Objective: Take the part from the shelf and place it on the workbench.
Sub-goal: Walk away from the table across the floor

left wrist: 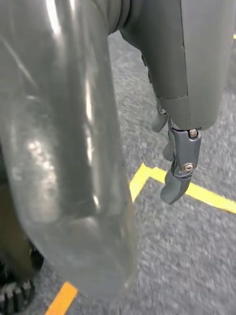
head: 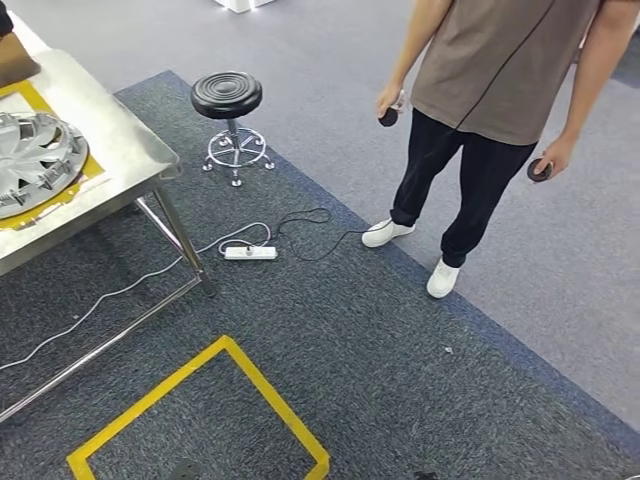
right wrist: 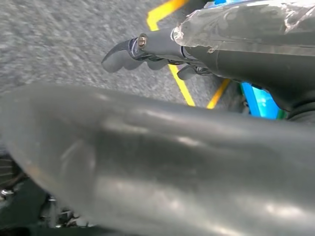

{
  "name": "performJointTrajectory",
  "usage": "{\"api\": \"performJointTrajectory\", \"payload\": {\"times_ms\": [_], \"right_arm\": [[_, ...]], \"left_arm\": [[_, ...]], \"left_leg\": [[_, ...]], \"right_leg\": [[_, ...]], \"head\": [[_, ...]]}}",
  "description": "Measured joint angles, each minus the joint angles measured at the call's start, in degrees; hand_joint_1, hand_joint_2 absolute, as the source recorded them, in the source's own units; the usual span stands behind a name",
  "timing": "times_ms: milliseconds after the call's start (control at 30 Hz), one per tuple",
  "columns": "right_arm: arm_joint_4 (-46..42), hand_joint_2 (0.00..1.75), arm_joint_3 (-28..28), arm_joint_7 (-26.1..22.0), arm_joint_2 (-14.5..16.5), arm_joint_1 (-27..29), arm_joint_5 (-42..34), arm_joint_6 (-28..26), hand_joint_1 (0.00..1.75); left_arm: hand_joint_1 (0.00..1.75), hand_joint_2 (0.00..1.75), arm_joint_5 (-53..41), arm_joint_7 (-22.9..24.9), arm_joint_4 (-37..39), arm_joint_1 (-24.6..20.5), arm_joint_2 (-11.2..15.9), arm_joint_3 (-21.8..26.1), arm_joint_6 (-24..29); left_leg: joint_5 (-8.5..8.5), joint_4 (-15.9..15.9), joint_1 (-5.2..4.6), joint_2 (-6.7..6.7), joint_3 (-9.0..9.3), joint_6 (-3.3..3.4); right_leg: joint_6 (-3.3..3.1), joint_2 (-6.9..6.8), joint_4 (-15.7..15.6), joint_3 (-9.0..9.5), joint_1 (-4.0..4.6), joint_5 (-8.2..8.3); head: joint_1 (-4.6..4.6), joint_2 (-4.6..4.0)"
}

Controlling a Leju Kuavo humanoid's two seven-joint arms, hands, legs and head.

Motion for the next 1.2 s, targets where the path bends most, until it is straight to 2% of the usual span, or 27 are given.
{"api": "performJointTrajectory", "payload": {"times_ms": [33,67,100,133,167,200,267,300,333,400,433,467,533,600,633,667,733,800,833,867,900,933,1000,1067,1100,1133,1200], "right_arm": [[0.0,0.00,0.0,0.0,0.0,-0.1,0.0,0.0,0.00],[0.0,0.00,0.0,-0.1,0.0,-0.3,0.0,0.0,0.00],[0.0,0.00,0.0,-0.1,0.0,-0.4,0.0,0.0,0.00],[0.0,0.00,0.0,-0.1,0.0,-0.3,0.0,0.0,0.00],[0.0,0.00,0.0,-0.1,0.0,-0.2,0.1,0.0,0.00],[0.0,0.00,0.0,-0.1,0.0,-0.2,0.2,0.0,0.00],[0.0,0.00,0.0,-0.1,0.0,-0.2,0.4,0.0,0.00],[0.0,0.00,0.0,-0.1,0.0,-0.3,0.5,0.0,0.00],[0.0,0.00,0.0,-0.1,0.0,-0.4,0.6,0.0,0.00],[0.0,0.00,0.0,-0.1,0.0,-0.5,0.7,-0.1,0.00],[0.0,0.00,0.0,-0.1,0.0,-0.5,0.7,-0.1,0.00],[0.0,0.00,0.0,-0.1,0.0,-0.5,0.8,-0.1,0.00],[0.0,0.00,0.0,0.0,0.0,-0.6,0.8,-0.1,0.00],[0.0,0.00,0.0,0.0,0.0,-0.6,0.9,-0.1,0.00],[0.0,0.00,0.0,0.0,0.0,-0.6,0.9,-0.1,0.00],[0.0,0.00,0.0,0.0,-0.1,-0.5,0.9,-0.1,0.00],[0.0,0.00,-0.1,0.1,-0.1,-0.4,0.9,-0.1,0.00],[0.0,0.00,-0.1,0.2,-0.1,-0.5,0.9,-0.1,0.00],[0.0,0.00,-0.2,0.2,-0.1,-0.6,0.9,-0.1,0.00],[0.0,0.00,-0.2,0.2,-0.1,-0.6,1.0,-0.2,0.00],[0.0,0.00,-0.2,0.2,-0.1,-0.5,1.0,-0.2,0.00],[0.0,0.00,-0.3,0.2,-0.1,-0.3,1.0,-0.2,0.00],[0.0,0.00,-0.3,0.2,-0.1,0.0,1.0,-0.2,0.00],[0.0,0.00,-0.4,0.2,-0.2,-0.2,1.0,-0.2,0.00],[0.0,0.00,-0.4,0.2,-0.2,-0.3,1.0,-0.2,0.00],[0.0,0.00,-0.4,0.3,-0.2,-0.3,1.0,-0.2,0.00],[0.0,0.00,-0.4,0.3,-0.2,-0.2,1.0,-0.2,0.00]], "left_arm": [[0.00,0.00,0.0,0.0,0.0,0.1,0.0,0.0,0.0],[0.00,0.00,0.0,0.0,0.0,0.1,0.0,0.0,0.0],[0.00,0.00,0.0,0.0,0.0,0.2,0.0,0.0,0.0],[0.00,0.00,0.0,0.0,0.0,0.2,0.0,0.0,0.0],[0.00,0.00,-0.1,0.0,0.0,0.2,0.0,0.0,0.0],[0.00,0.00,-0.1,0.0,0.0,0.1,0.0,0.0,0.0],[0.00,0.00,-0.1,0.0,0.0,0.0,0.0,0.0,0.0],[0.00,0.00,-0.2,0.0,0.0,-0.1,0.0,0.0,0.0],[0.00,0.00,-0.2,0.0,0.0,-0.1,0.0,0.0,0.0],[0.00,0.00,-0.2,0.0,0.0,-0.3,0.0,0.0,0.0],[0.00,0.00,-0.3,0.0,0.0,-0.3,0.0,-0.1,0.0],[0.00,0.00,-0.3,0.0,0.0,-0.4,-0.1,-0.1,0.0],[0.00,0.00,-0.3,0.0,0.0,-0.4,0.0,-0.1,0.0],[0.00,0.00,-0.3,0.0,0.0,-0.2,0.0,-0.1,0.0],[0.00,0.00,-0.3,0.1,0.0,-0.1,0.0,-0.1,0.0],[0.00,0.00,-0.3,0.1,0.0,-0.1,0.0,-0.1,0.0],[0.00,0.00,-0.3,0.1,0.0,-0.1,0.0,-0.1,0.0],[0.00,0.00,-0.3,0.1,0.0,-0.1,-0.1,-0.1,0.0],[0.00,0.00,-0.3,0.1,0.0,-0.1,-0.1,-0.1,-0.1],[0.00,0.00,-0.3,0.1,0.0,-0.1,-0.1,-0.1,-0.1],[0.00,0.00,-0.3,0.1,0.0,-0.2,-0.1,-0.1,-0.1],[0.00,0.00,-0.3,0.1,0.0,-0.2,-0.1,-0.1,-0.1],[0.00,0.00,-0.3,0.1,0.0,-0.2,-0.1,-0.1,0.0],[0.00,0.00,-0.3,0.1,0.0,-0.1,-0.1,-0.1,0.0],[0.00,0.00,-0.3,0.1,0.0,0.1,-0.1,-0.1,0.0],[0.00,0.00,-0.3,0.1,0.0,0.2,-0.1,-0.1,0.0],[0.00,0.00,-0.3,0.1,0.0,0.2,0.0,-0.1,0.0]], "left_leg": [[0.00,0.0,-0.12,0.91,0.01,0.15],[-0.03,0.0,-0.21,1.90,-0.01,0.25],[-0.04,0.0,-0.28,2.88,-0.02,0.26],[-0.06,0.0,-0.30,3.77,-0.03,0.27],[-0.09,0.0,-0.31,4.58,0.00,0.24],[-0.15,0.0,-0.32,5.30,0.09,0.17],[-0.41,0.1,-0.55,6.53,0.40,-0.19],[-0.54,0.1,-0.72,7.05,0.57,-0.46],[-0.61,0.1,-0.88,7.51,0.72,-0.74],[-0.63,0.0,-0.93,8.45,0.98,-1.30],[-0.87,0.1,-0.84,8.09,1.01,-1.69],[-1.61,0.8,-0.72,7.08,0.75,-2.07],[-4.78,5.8,-0.49,4.13,-1.47,-2.68],[-7.96,13.2,-0.41,2.89,-5.10,-2.89],[-8.21,15.3,-0.38,2.75,-6.28,-2.94],[-7.33,15.4,-0.33,2.66,-6.55,-2.96],[-3.29,10.2,-0.04,1.70,-4.36,-3.02],[-0.50,3.3,0.52,-1.32,-1.29,-3.00],[-0.10,1.3,0.69,-2.49,-0.47,-2.86],[-0.19,0.5,0.71,-2.99,-0.17,-2.53],[-0.18,0.3,0.66,-2.45,-0.18,-2.08],[0.00,0.2,0.63,-1.78,-0.20,-1.62],[0.31,0.0,0.63,-0.31,-0.19,-0.73],[0.35,-0.1,0.33,1.37,-0.21,-0.22],[0.33,-0.1,0.14,2.33,-0.22,-0.10],[0.30,-0.1,-0.01,3.24,-0.23,-0.04],[0.26,-0.1,-0.15,4.35,-0.22,0.01]], "right_leg": [[0.21,-2.02,3.4,-1.55,0.09,-2.11],[0.40,-3.13,7.3,-3.25,0.06,-4.19],[0.54,-3.64,10.5,-4.53,0.02,-5.60],[0.62,-3.87,11.9,-4.87,0.00,-5.93],[0.63,-4.06,11.1,-4.04,-0.01,-5.23],[0.57,-4.45,8.1,-2.04,0.00,-3.73],[0.15,-6.88,0.2,2.94,0.16,-0.89],[-0.21,-7.82,-2.4,4.53,0.26,-0.15],[-0.59,-8.38,-3.6,5.19,0.36,0.08],[-1.35,-7.29,-3.9,4.91,0.44,0.28],[-1.68,-6.68,-4.0,4.83,0.34,0.45],[-2.03,-6.05,-4.2,4.78,0.19,0.67],[-2.57,-4.68,-4.5,4.68,-0.15,1.06],[-2.74,-3.16,-4.5,4.44,-0.22,1.22],[-2.71,-2.34,-4.5,4.39,-0.25,1.28],[-2.62,-1.53,-4.5,4.37,-0.28,1.35],[-2.26,0.10,-4.5,4.37,-0.44,1.54],[-1.60,1.65,-4.2,4.06,-0.40,1.70],[-1.20,2.32,-4.2,3.79,-0.40,1.84],[-0.75,2.96,-4.3,3.51,-0.45,2.03],[-0.33,3.57,-4.5,3.21,-0.60,2.29],[0.04,3.63,-4.6,3.00,-0.71,2.43],[0.49,1.14,-2.6,1.78,-0.58,1.05],[0.65,-2.46,4.0,-1.24,-0.36,-2.77],[0.72,-3.31,8.0,-3.03,-0.35,-4.67],[0.73,-3.69,10.9,-4.20,-0.36,-5.73],[0.70,-3.92,13.1,-4.93,-0.35,-6.14]], "head": [[0.22,0.00],[0.36,0.00],[0.36,0.01],[0.36,0.01],[0.37,0.01],[0.37,0.01],[0.38,0.00],[0.34,0.00],[0.32,0.00],[0.28,0.00],[0.26,0.00],[0.20,-0.01],[0.04,0.00],[0.00,0.00],[-0.01,0.00],[0.01,0.00],[0.00,0.00],[-0.07,0.01],[-0.08,0.01],[-0.12,0.01],[-0.11,0.01],[-0.12,0.01],[0.33,0.00],[0.83,0.00],[0.87,0.00],[0.86,0.01],[0.87,0.01]]}}
